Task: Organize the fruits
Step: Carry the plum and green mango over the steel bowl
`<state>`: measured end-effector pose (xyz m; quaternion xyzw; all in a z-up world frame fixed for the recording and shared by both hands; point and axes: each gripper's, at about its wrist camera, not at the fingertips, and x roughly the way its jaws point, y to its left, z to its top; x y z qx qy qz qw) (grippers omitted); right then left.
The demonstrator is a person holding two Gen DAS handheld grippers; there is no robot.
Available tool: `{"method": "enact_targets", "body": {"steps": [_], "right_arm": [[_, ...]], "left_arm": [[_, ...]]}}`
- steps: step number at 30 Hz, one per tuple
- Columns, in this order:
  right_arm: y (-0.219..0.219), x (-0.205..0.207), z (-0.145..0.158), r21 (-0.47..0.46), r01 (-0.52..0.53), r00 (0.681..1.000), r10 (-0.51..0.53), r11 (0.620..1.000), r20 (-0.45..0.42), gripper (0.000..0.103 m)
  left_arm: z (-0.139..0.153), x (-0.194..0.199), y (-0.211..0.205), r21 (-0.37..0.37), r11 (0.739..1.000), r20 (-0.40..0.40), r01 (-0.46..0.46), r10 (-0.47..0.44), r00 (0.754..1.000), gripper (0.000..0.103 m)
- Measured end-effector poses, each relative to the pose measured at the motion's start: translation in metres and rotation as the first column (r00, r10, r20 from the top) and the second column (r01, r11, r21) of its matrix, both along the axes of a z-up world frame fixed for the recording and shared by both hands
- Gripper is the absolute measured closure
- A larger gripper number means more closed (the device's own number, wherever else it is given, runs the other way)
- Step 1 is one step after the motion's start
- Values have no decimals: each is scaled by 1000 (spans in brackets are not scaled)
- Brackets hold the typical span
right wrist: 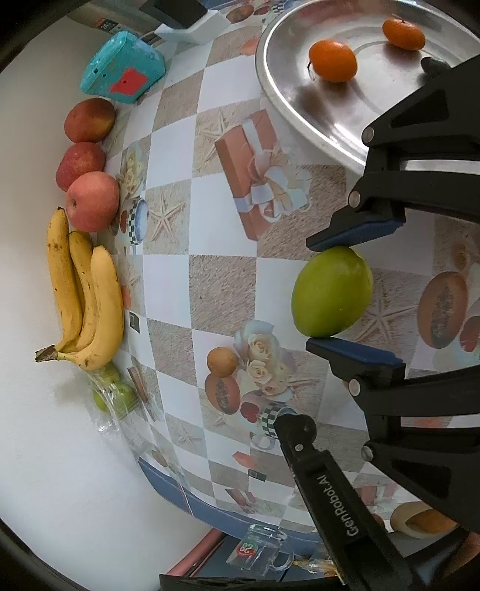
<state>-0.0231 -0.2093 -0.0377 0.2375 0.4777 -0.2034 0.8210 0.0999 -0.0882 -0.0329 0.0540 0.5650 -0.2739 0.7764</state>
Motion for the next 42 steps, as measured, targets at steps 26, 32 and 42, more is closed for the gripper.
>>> {"method": "enact_targets", "body": {"steps": [26, 32, 42], "right_arm": [[-25, -62, 40, -47, 104, 994, -103, 993, 18, 54], [-59, -91, 40, -40, 203, 979, -203, 978, 6, 54], [-116, -156, 36, 1, 387, 922, -387, 922, -15, 54]], "left_arm": [[50, -35, -17, -19, 998, 94, 67, -65, 993, 77], [49, -54, -36, -12, 993, 82, 119, -118, 990, 77], [49, -100, -76, -23, 970, 51, 242, -241, 969, 77]]}}
